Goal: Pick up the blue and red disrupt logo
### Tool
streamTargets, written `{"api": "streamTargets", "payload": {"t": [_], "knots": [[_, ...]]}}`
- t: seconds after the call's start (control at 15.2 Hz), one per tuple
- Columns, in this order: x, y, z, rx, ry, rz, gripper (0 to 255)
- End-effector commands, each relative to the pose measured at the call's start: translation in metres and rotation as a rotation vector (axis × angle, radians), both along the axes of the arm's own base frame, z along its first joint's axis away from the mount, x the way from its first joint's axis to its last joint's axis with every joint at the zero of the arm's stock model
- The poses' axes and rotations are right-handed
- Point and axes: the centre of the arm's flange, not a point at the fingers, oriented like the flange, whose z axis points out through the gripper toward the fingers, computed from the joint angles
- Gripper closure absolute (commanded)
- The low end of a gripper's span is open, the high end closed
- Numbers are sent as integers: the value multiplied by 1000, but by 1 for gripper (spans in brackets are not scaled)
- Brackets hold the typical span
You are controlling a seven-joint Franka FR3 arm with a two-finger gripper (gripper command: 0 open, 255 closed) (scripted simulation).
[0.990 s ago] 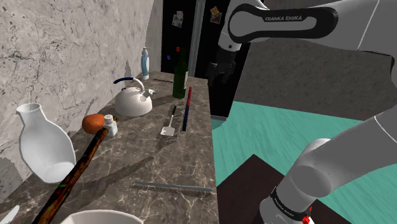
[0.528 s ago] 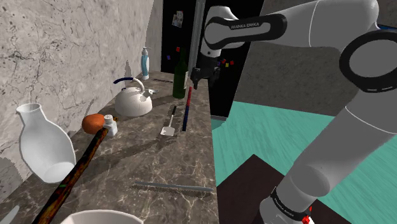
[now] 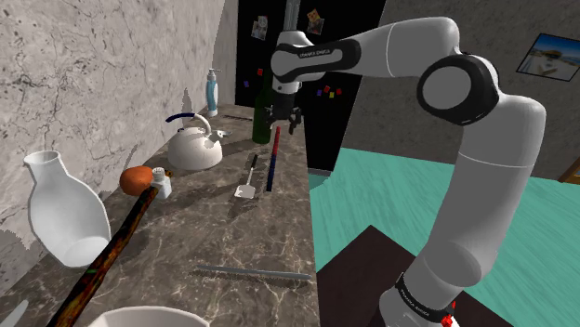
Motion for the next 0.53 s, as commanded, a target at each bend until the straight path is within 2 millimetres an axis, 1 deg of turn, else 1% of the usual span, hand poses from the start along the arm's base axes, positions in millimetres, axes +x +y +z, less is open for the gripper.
{"api": "streamTargets", "payload": {"t": [0.0,0.46], "knots": [[18,-7,-15,6,16,-34,0],[18,-7,-52,6,16,-34,0]]}}
